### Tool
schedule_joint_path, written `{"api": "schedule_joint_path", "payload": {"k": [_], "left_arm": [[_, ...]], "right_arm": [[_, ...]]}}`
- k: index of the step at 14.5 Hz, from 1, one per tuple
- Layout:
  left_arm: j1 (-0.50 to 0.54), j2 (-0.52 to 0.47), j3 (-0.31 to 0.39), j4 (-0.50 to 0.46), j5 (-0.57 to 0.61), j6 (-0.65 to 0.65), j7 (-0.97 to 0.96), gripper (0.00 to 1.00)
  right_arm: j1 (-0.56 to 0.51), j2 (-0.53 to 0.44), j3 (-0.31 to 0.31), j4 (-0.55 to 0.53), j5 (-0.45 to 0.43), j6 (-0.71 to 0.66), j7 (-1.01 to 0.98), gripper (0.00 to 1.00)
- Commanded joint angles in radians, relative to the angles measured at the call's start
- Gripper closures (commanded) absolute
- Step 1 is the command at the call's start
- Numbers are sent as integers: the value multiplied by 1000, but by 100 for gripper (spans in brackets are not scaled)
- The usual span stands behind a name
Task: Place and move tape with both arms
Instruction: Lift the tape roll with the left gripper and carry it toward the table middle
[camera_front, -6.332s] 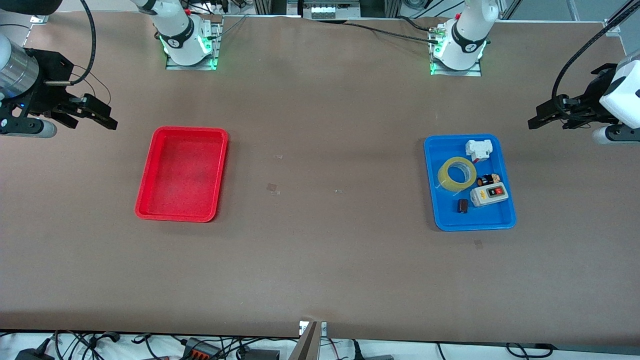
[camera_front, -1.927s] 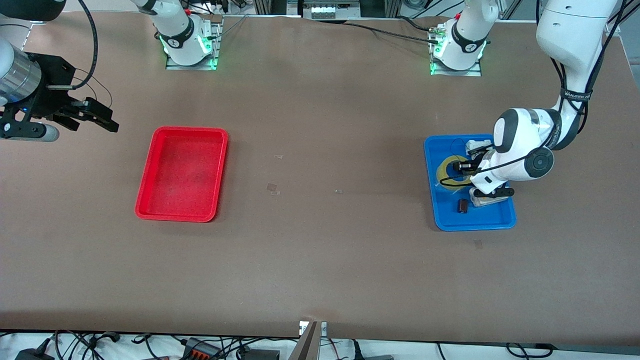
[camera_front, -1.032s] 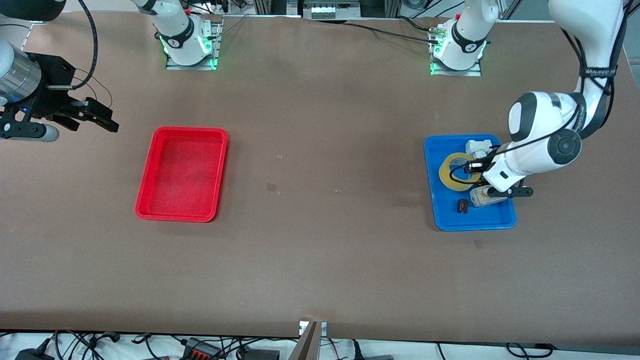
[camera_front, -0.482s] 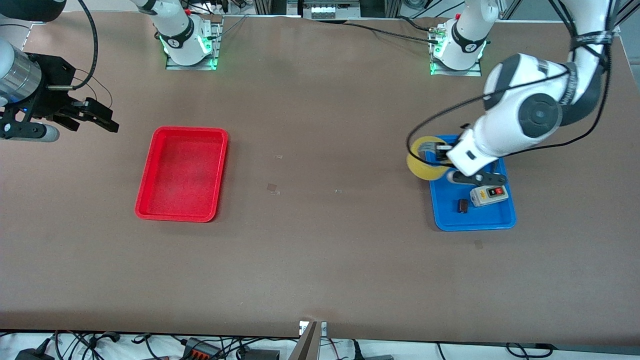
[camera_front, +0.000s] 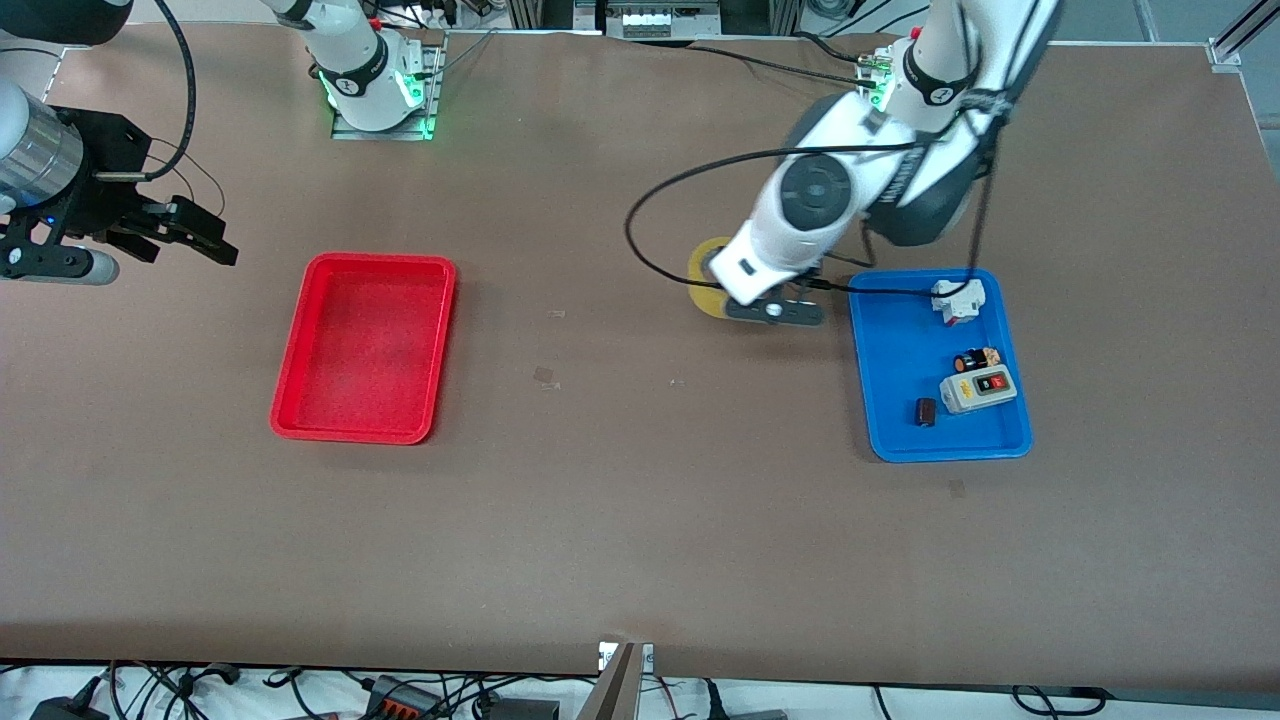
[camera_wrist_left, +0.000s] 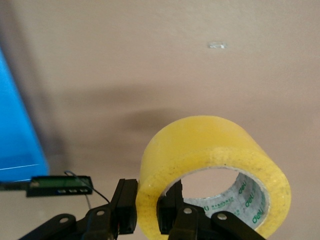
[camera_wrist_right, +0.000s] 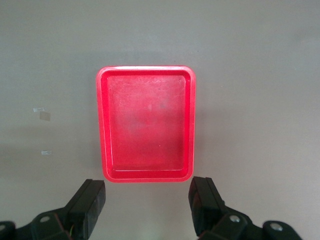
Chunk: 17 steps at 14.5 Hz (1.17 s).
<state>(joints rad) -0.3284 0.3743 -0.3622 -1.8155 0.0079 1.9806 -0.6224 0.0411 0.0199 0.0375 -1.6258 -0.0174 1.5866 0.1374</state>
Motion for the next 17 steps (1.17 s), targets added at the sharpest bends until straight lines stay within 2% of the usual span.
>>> {"api": "schedule_joint_path", "payload": {"k": [1, 5, 9, 13, 17], "left_arm": [[-75, 141, 6, 83, 67, 82, -127, 87], [-121, 308, 11, 243, 109, 116, -261, 86], [-136, 337, 19, 265, 104, 118, -293, 86], [-147, 399, 22, 353, 106, 122, -358, 86], [-153, 432, 22, 401, 106, 124, -399, 86]], "right_arm": [[-3, 2, 2, 9, 5, -4, 8, 2], [-4, 2, 2, 9, 5, -4, 5, 2], [-7, 8, 2, 9, 5, -2, -1, 2], [-6, 8, 2, 4, 5, 4, -1, 2], [-3, 8, 1, 3, 5, 6, -1, 2]]}}
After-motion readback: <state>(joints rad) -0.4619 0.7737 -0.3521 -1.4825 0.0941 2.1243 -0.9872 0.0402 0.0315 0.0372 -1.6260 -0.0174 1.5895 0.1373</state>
